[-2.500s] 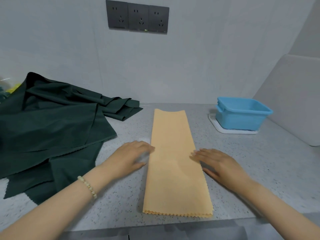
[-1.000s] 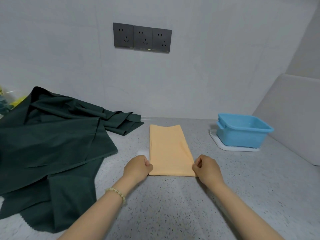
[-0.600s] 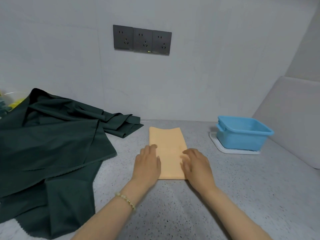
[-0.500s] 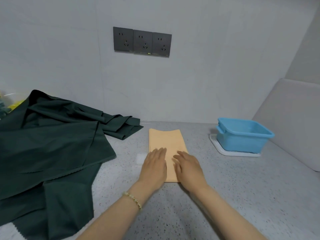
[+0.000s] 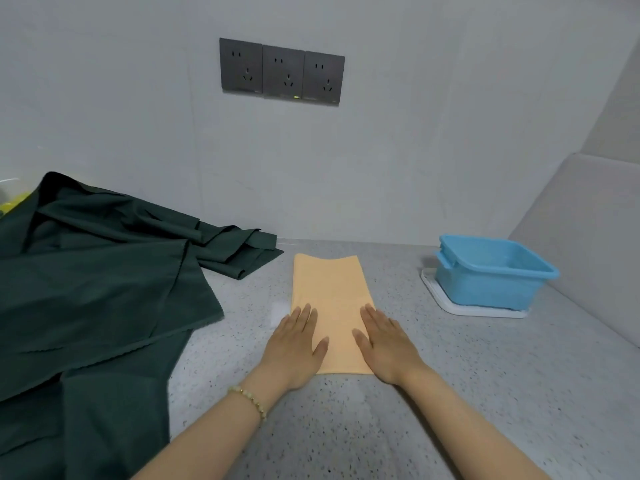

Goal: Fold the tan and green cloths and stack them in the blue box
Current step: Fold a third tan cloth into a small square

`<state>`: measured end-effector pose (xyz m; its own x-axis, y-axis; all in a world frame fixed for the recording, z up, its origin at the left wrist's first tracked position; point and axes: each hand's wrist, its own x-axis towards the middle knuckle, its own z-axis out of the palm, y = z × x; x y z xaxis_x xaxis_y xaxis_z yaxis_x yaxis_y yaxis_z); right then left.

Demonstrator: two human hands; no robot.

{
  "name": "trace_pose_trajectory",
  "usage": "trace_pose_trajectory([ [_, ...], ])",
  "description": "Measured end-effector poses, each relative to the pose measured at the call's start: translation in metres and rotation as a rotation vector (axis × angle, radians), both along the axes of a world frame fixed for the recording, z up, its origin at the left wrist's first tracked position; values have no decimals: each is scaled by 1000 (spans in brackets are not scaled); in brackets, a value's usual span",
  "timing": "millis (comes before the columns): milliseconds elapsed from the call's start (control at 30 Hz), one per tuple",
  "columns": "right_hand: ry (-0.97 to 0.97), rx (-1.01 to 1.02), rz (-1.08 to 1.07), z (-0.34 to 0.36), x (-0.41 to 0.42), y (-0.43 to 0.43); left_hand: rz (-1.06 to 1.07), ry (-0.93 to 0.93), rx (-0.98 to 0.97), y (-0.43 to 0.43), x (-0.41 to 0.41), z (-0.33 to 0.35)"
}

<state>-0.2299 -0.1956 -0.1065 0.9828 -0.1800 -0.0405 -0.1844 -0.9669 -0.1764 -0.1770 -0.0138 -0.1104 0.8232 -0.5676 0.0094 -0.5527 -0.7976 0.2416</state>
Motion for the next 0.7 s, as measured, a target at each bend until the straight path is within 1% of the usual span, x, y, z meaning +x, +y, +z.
trace_pose_trajectory([
  [167,-2,-23,40,-2,-16,4,-65,44,17,13,-11,-2],
  [300,-13,-21,158,-4,-48,4,-138,72,38,35,-31,-3],
  [433,32,9,277,0,-79,-4,-249,74,89,60,-45,1],
  [533,81,64,310,10,-94,-14,-307,75,126,75,-44,9],
  [700,134,-27,367,19,-100,-19,-379,51,168,90,-42,17],
])
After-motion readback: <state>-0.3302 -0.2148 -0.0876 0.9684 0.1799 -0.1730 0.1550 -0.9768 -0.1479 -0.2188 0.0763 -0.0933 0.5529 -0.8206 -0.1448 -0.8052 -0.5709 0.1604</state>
